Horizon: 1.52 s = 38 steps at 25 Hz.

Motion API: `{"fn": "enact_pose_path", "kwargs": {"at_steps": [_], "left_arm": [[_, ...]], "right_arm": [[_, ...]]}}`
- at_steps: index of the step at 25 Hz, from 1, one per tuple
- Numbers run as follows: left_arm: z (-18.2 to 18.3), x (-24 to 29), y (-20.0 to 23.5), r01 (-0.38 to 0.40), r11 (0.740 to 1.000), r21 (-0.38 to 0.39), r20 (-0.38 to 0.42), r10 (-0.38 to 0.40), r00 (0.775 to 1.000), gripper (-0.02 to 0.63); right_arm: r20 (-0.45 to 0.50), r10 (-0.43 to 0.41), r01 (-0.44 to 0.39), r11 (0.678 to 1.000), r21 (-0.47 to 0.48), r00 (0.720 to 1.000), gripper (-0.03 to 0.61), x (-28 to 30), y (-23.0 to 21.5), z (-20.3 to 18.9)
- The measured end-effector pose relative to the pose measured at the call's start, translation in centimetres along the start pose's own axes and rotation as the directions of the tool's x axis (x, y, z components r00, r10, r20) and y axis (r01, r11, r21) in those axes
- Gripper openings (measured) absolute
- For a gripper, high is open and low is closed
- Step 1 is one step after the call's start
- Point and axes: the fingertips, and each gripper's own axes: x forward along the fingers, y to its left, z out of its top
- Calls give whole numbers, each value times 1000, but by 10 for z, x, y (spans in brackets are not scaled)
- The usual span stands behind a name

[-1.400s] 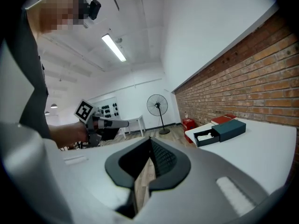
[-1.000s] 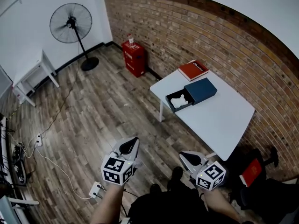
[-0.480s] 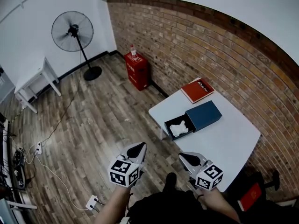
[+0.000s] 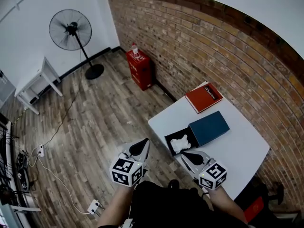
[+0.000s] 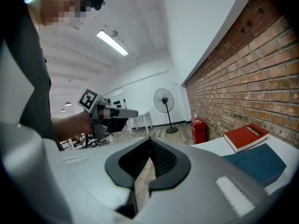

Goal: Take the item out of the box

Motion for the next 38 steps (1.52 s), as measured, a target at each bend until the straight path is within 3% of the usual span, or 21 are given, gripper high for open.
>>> {"fn": "enact_pose_path", "kwargs": {"at_steps": [7,13,18,22,28,38], "left_arm": [[-1,37,49,25,998,-62,-17,-26,1000,5],[23,61,95,47,997,-60,0,-47,999,5],[19,73,111,98,993,-60,-26,-99,995,5],[7,76,115,151,986,-68,-50,-155,987,5],[0,83,102,241,970,-41,-83,-244,966,5],[3,113,86,265,963,-38,-70,-267,961,5]], "right_arm": [[-41,-42,44,998,46,998,2,40,-31,3],[-39,-113,115,992,47,993,1,74,-57,29],[-70,-144,148,987,60,987,2,97,-60,27],[-73,-200,205,976,78,977,2,104,-61,22],[-117,-315,315,949,-13,942,2,97,-76,15],[-155,-375,376,926,-28,914,2,74,-126,14]]}}
